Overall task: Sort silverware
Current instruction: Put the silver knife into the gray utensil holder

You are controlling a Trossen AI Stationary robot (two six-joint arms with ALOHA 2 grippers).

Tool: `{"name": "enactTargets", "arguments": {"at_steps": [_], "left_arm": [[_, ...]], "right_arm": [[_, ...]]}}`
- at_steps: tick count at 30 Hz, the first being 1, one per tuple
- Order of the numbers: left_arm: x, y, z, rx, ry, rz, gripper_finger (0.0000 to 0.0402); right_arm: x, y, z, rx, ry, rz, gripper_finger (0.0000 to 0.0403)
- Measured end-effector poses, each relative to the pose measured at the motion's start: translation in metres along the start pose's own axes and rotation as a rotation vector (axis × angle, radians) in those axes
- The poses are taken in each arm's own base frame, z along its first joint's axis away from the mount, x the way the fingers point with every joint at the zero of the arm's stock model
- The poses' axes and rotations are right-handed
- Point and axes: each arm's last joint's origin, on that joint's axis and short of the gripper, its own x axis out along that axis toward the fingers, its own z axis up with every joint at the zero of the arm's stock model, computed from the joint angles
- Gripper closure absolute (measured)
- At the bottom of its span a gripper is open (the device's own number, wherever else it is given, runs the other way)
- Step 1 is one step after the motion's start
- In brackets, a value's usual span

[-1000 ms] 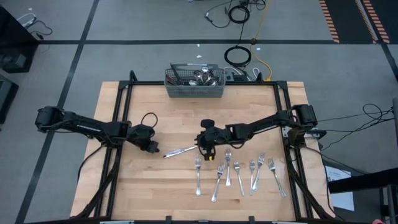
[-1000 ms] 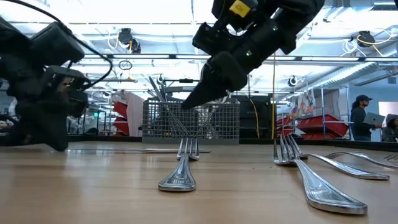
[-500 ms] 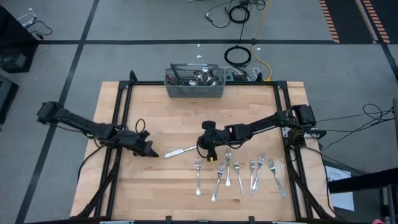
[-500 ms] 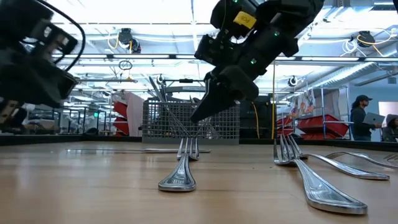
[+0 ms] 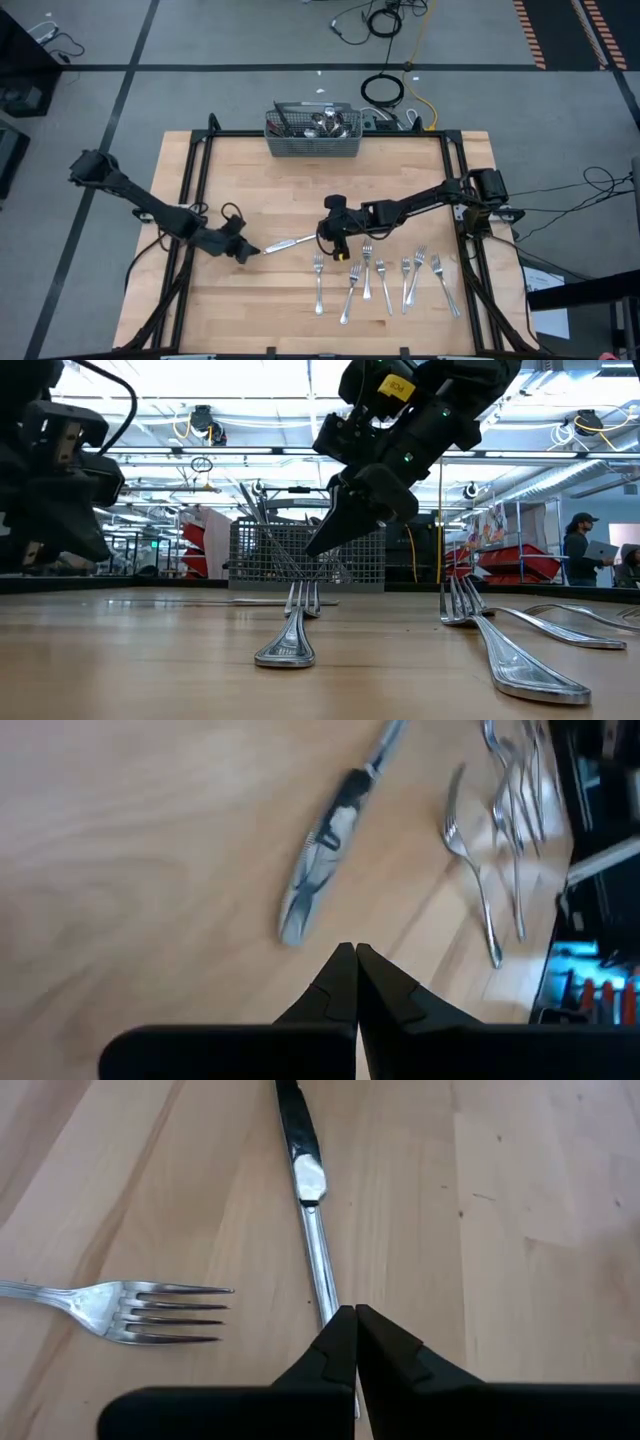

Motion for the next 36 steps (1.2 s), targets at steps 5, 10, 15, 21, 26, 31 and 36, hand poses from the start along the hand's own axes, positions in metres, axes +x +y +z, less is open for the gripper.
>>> {"name": "enactTargets", "arguments": {"at_steps": [5,10,15,21,26,31,36], "left_arm": [[0.014,-0.018,-0.005,0.093,0.007,-0.003,0.0400],[0.029,-0.023,-0.010,0.136,0.039,0.056,0.0401],[0.037,-0.009,-0.016,0.092,0.084,0.180,0.0401],[0.040,-0.007,-0.016,0.097,0.071,0.206,0.0401],[0.042,-0.004,-0.009,0.083,0.011,0.236,0.0401],[0.043,-0.002,-0.003,0.070,-0.050,0.254,0.0401],[0.044,0.000,0.005,0.054,-0.132,0.277,0.0401]], "right_arm": [[0.000,0.000,0.000,0.002,0.001,0.000,0.0403],[0.000,0.000,0.000,0.010,0.001,0.000,0.0403],[0.000,0.000,0.000,0.011,0.000,0.000,0.0403],[0.000,0.000,0.000,0.021,0.000,0.000,0.0403],[0.000,0.000,0.001,0.022,-0.002,0.000,0.0403],[0.000,0.000,0.001,0.037,-0.002,0.000,0.0403],[0.000,0.000,0.001,0.038,-0.002,0.000,0.0403]]}}
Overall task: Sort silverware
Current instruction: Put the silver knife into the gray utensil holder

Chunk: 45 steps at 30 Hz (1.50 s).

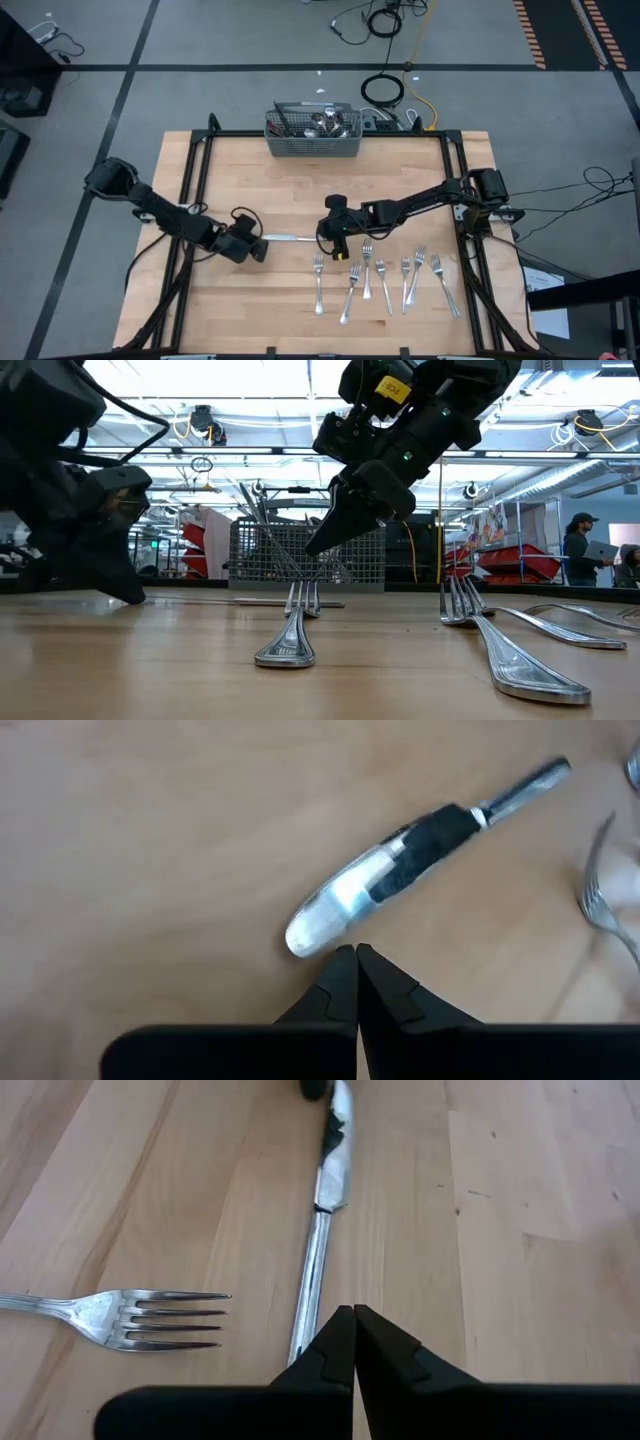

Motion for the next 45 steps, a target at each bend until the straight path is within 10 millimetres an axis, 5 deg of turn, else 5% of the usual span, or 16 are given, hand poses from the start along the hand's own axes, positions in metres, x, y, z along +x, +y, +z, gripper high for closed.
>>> {"name": "enactTargets", "arguments": {"at_steps": [16,33,45], "left_arm": [[-0.001,-0.005,0.004,0.013,0.024,-0.068,0.0393],[-0.042,-0.013,0.025,0.011,-0.107,-0.225,0.0391],[-0.054,-0.006,0.030,0.003,-0.145,-0.202,0.0391]], "right_arm": [[0.013,0.013,-0.014,0.069,0.062,0.020,0.0403],[0.016,0.019,-0.017,0.075,0.071,0.001,0.0403],[0.018,0.021,-0.040,0.122,0.083,-0.021,0.0403]]}}
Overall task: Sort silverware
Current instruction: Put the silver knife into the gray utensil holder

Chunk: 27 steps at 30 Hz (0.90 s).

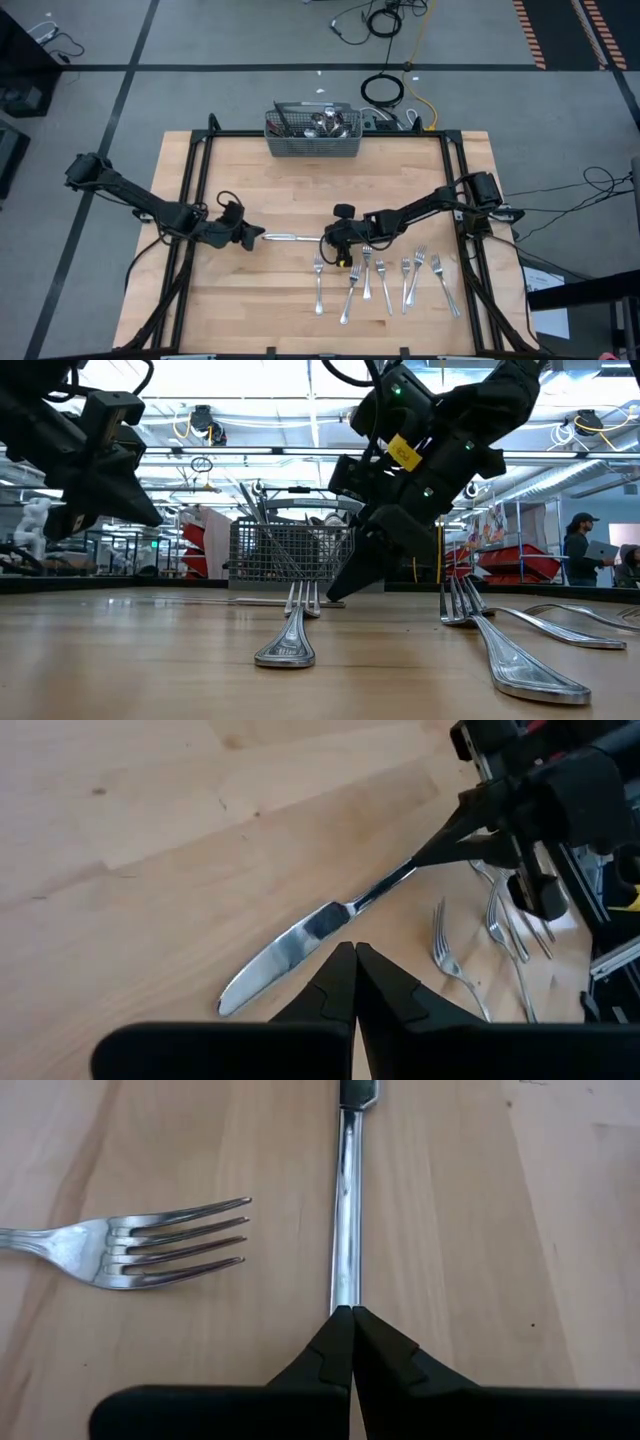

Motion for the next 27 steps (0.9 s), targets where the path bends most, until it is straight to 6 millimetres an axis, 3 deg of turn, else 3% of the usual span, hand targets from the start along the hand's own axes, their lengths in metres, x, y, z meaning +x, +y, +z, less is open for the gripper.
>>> {"name": "enactTargets", "arguments": {"at_steps": [8,13,20,27], "left_arm": [[0.001,0.010,-0.007,-0.043,0.122,0.048,0.0375],[0.002,0.017,-0.011,-0.057,0.160,0.062,0.0317],[0.004,0.026,-0.015,-0.295,0.177,0.109,0.0226],[0.008,0.042,-0.019,-0.457,0.074,0.140,0.0192]], "right_arm": [[0.000,0.000,0.000,-0.002,0.005,0.000,0.0403],[0.000,0.000,-0.001,-0.007,0.006,0.001,0.0403],[0.000,0.001,-0.001,-0.022,0.007,0.002,0.0403],[0.000,0.001,-0.001,-0.024,0.007,0.002,0.0403]]}}
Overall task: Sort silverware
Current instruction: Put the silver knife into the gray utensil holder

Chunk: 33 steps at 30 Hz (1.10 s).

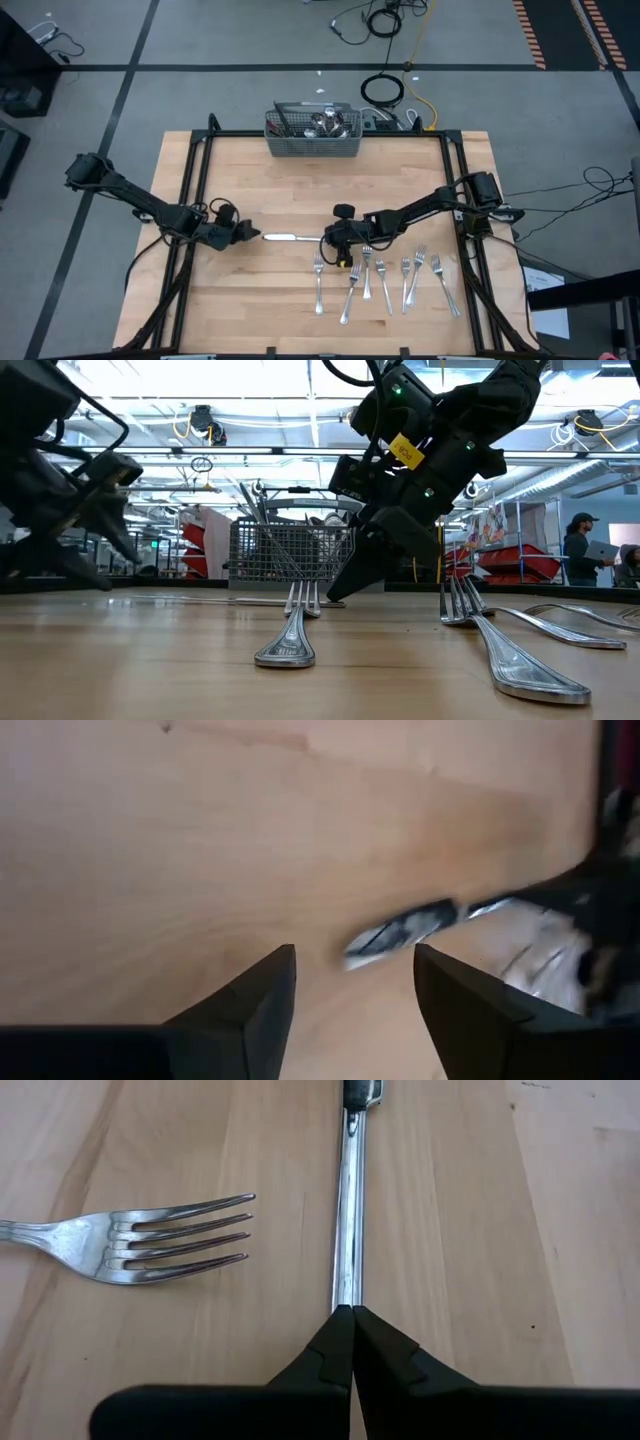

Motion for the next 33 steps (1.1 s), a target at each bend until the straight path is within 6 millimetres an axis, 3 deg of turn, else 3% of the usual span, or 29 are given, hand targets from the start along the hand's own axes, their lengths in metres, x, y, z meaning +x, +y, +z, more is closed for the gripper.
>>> {"name": "enactTargets", "arguments": {"at_steps": [7,17,33], "left_arm": [[0.005,0.005,-0.001,-0.107,0.028,-0.123,0.0191],[0.013,0.011,-0.004,-0.109,0.056,-0.045,0.0191],[0.028,0.007,-0.012,-0.120,0.050,-0.075,0.0191]], "right_arm": [[0.000,0.000,0.000,-0.009,0.001,0.000,0.0403],[0.000,0.000,0.000,-0.015,-0.001,0.001,0.0403],[0.000,0.000,0.000,-0.015,-0.001,0.001,0.0403]]}}
